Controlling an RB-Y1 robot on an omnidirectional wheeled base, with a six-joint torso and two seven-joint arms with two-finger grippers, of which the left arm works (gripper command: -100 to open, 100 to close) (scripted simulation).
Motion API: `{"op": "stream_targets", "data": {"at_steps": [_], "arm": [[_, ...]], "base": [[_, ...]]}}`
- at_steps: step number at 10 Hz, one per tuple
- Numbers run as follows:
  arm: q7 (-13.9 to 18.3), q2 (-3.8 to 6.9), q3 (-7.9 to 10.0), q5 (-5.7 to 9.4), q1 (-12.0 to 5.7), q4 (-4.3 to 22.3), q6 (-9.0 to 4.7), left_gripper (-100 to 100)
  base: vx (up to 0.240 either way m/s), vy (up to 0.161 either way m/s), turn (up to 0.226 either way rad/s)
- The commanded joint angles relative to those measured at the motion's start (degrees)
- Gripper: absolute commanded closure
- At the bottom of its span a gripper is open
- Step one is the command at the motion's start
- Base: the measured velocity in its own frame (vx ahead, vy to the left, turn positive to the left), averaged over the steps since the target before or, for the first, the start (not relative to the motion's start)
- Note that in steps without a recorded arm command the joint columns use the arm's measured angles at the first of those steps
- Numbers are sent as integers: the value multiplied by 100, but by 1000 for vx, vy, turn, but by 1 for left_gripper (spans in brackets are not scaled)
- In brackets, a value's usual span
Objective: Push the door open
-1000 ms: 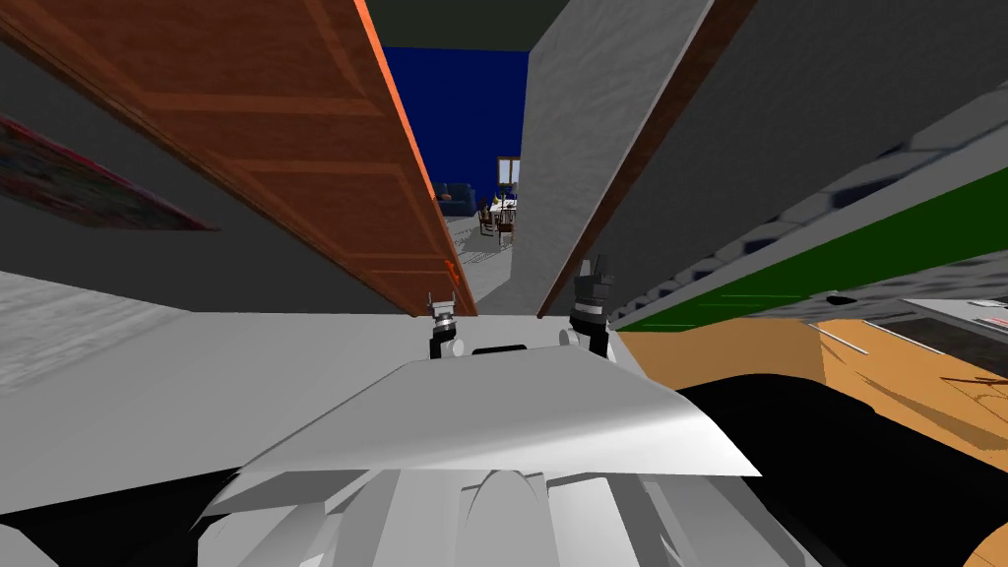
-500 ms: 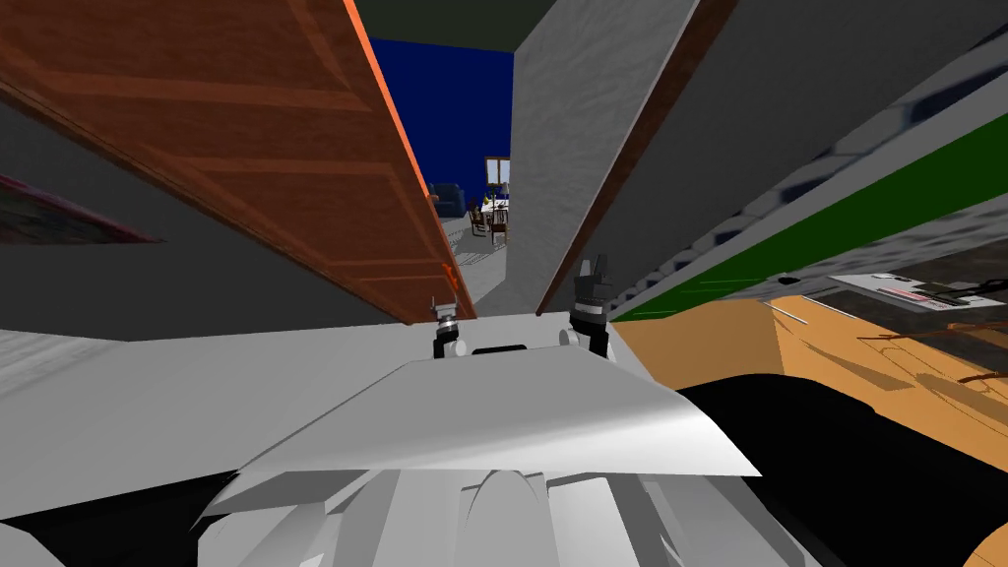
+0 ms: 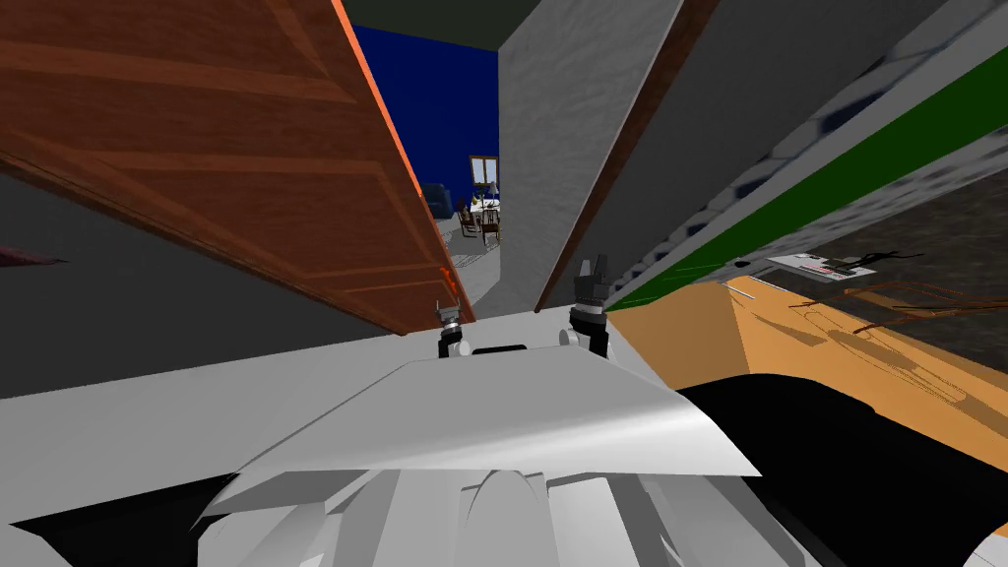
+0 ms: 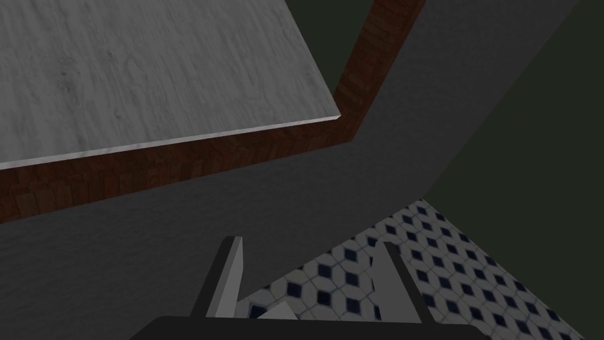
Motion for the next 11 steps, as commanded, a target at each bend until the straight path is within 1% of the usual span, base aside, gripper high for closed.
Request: {"op": "stream_targets", "data": {"at_steps": [1, 3, 4, 5, 6, 7, 10, 11], "arm": [[111, -31, -38, 93, -33, 159, -61, -100], [234, -72, -77, 207, -97, 368, -122, -100], [351, -114, -113, 315, -157, 565, -180, -100], [457, -160, -146, 414, -212, 744, -232, -100], [510, -183, -162, 463, -240, 834, -258, -100], [614, -229, -194, 560, -294, 1011, -310, -100], [861, -365, -271, 789, -422, 1428, -432, -100], [890, -385, -280, 816, -437, 1478, -446, -100]], "base": [[12, 103, -163], [14, 115, -151], [14, 153, -234], [9, 189, -286], [4, 191, -189], [22, 190, -215], [32, 195, -210], [3, 145, -126]]}}
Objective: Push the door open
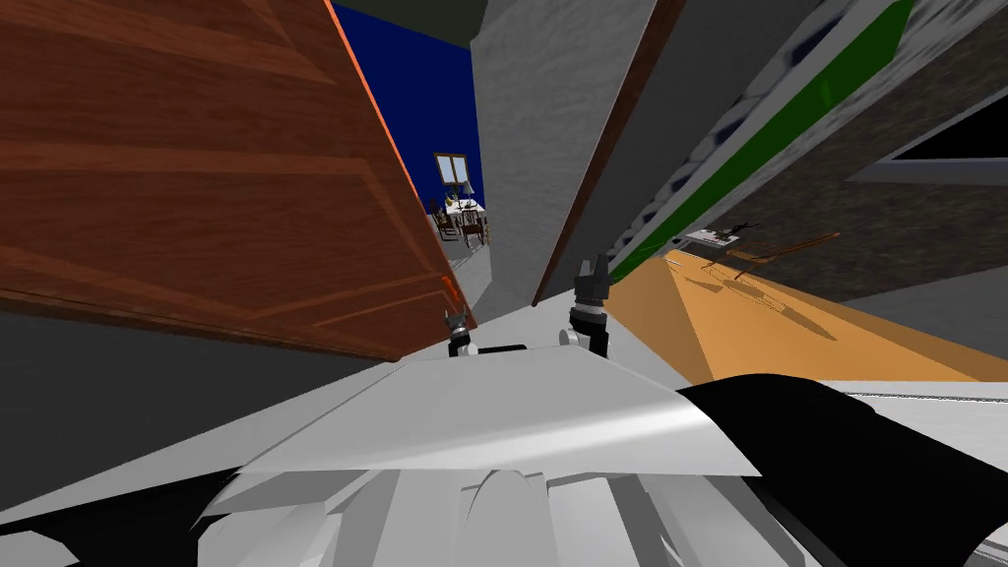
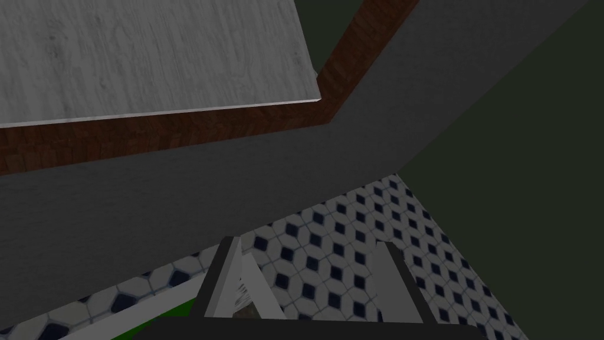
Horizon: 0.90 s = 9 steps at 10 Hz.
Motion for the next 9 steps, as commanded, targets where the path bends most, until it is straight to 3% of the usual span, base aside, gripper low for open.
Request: {"op": "stream_targets", "data": {"at_steps": [1, 3, 4, 5, 6, 9], "arm": [[115, -55, -35, 75, -51, 192, -80, -100], [259, -164, -80, 208, -126, 435, -151, -100], [212, -128, -64, 167, -113, 374, -129, -100], [251, 56, -53, 184, -125, 402, -140, -100], [266, 136, -44, 190, -131, 412, -143, -100], [320, 236, -12, 212, -152, 450, -152, -100]], "base": [[-1, 116, -87], [9, 156, -191], [10, 88, -51], [94, 35, -16], [152, 56, -32], [192, 64, -22]]}}
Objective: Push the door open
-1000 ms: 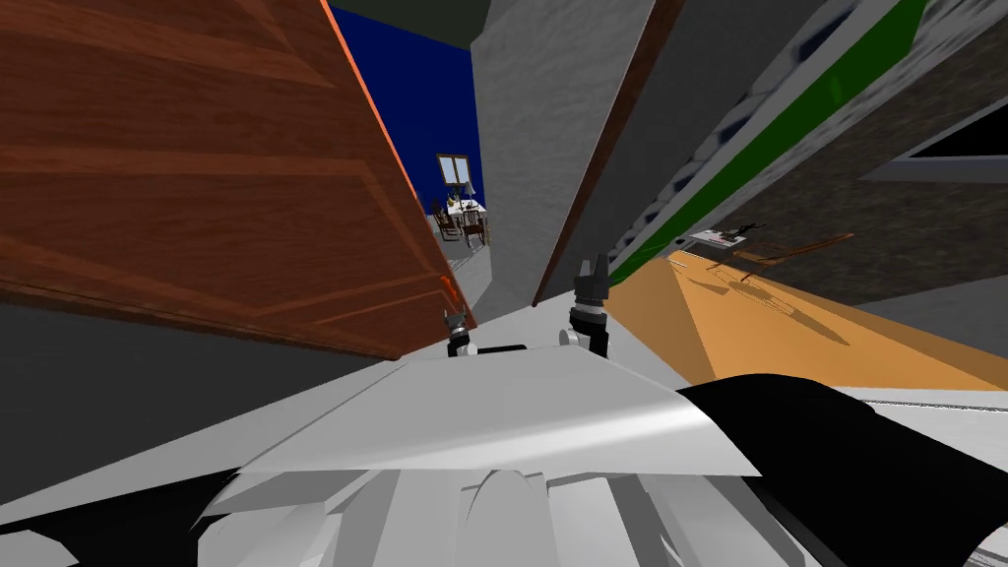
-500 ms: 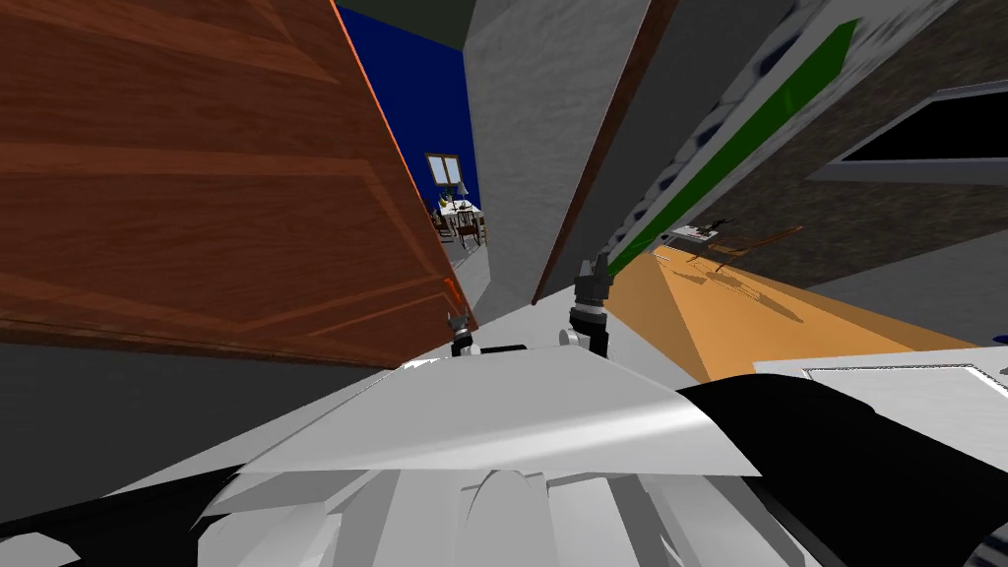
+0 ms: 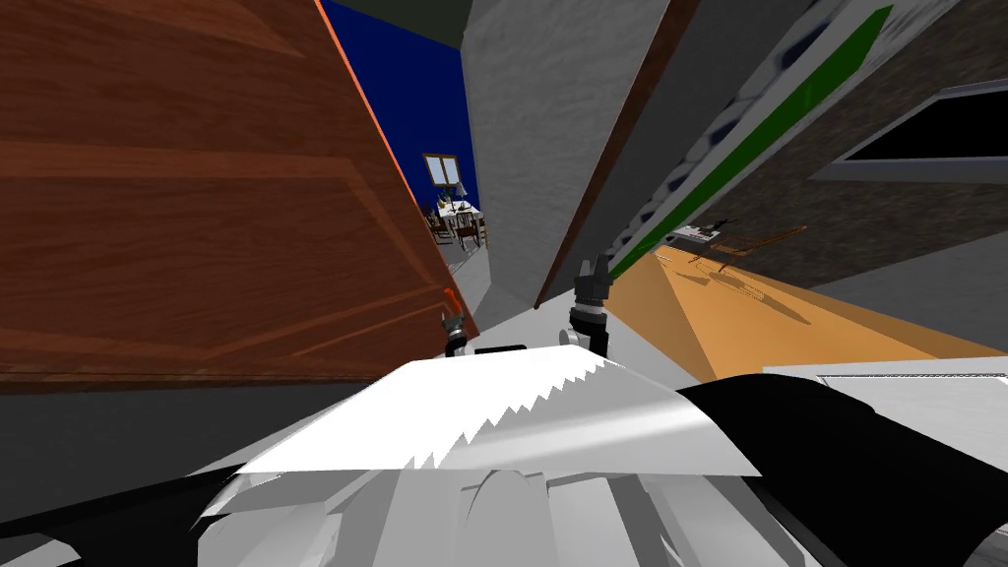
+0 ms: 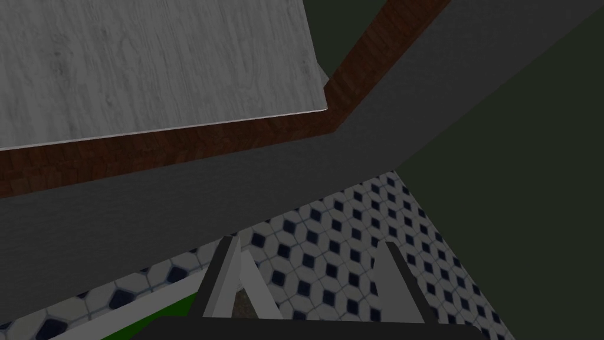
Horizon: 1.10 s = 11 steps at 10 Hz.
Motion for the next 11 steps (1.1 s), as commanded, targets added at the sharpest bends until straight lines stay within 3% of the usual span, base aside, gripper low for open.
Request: {"op": "stream_targets", "data": {"at_steps": [1, 3, 4, 5, 10, 11], "arm": [[23, -20, 14, 10, -4, 13, -5, -100], [57, -161, 34, 24, -18, 36, -11, -100], [27, -113, 30, 22, 9, -21, 10, -100], [27, -113, 30, 22, 9, -21, 10, 100], [27, -113, 30, 22, 9, -21, 10, 100], [1, -26, 156, 139, 58, -83, -12, 100]], "base": [[226, 61, -22], [205, 68, -20], [79, 38, -8], [-8, -6, 7], [-6, -6, -5], [117, 8, -137]]}}
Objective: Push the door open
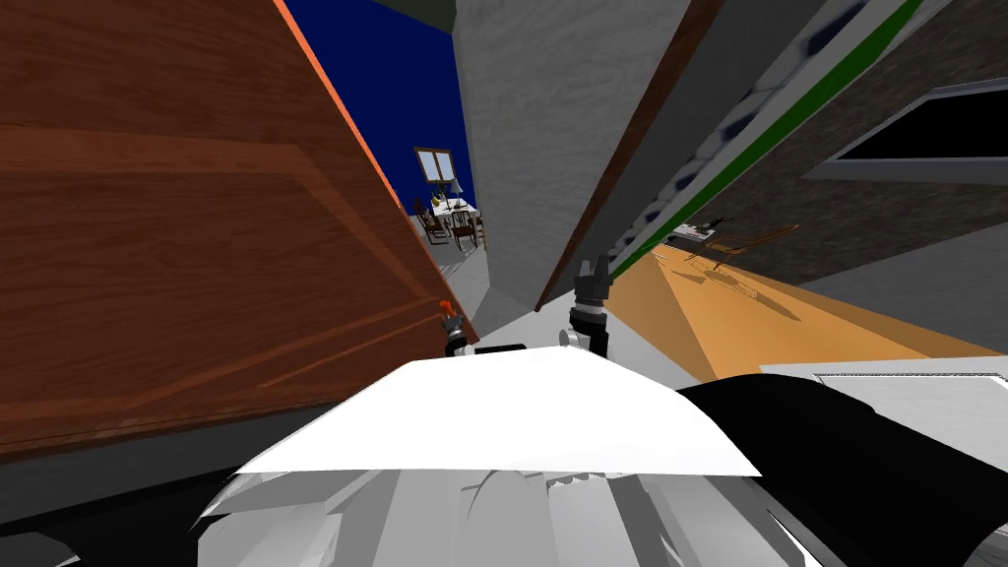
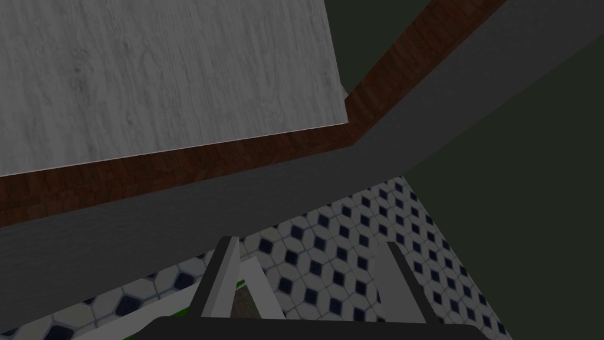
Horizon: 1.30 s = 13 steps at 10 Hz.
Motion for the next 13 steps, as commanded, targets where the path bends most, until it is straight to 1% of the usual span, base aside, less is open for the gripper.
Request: {"op": "stream_targets", "data": {"at_steps": [1, 2, 4, 5, 7, 8, 9, 10, 11, 12, 13], "arm": [[-23, 80, 145, 109, 17, -13, -108, 100], [-31, 97, 178, 139, 37, -29, -120, 100], [-81, 185, 381, 327, 158, -125, -191, 100], [-92, 201, 429, 371, 186, -148, -208, 100], [-141, 259, 630, 555, 306, -243, -279, 100], [-154, 272, 683, 604, 338, -268, -298, 100], [-181, 293, 792, 705, 403, -320, -337, 100], [-195, 301, 849, 756, 437, -346, -356, 100], [-222, 316, 962, 861, 504, -400, -396, 100], [-222, 316, 962, 861, 504, -400, -396, 100], [-250, 324, 1078, 967, 573, -455, -437, 100]], "base": [[179, 7, -125], [141, 3, -53], [188, 31, -123], [180, 47, -77], [164, 28, -127], [147, 20, -83], [155, 22, -118], [138, 32, -94], [143, 42, -137], [99, 39, -29], [100, 28, -98]]}}
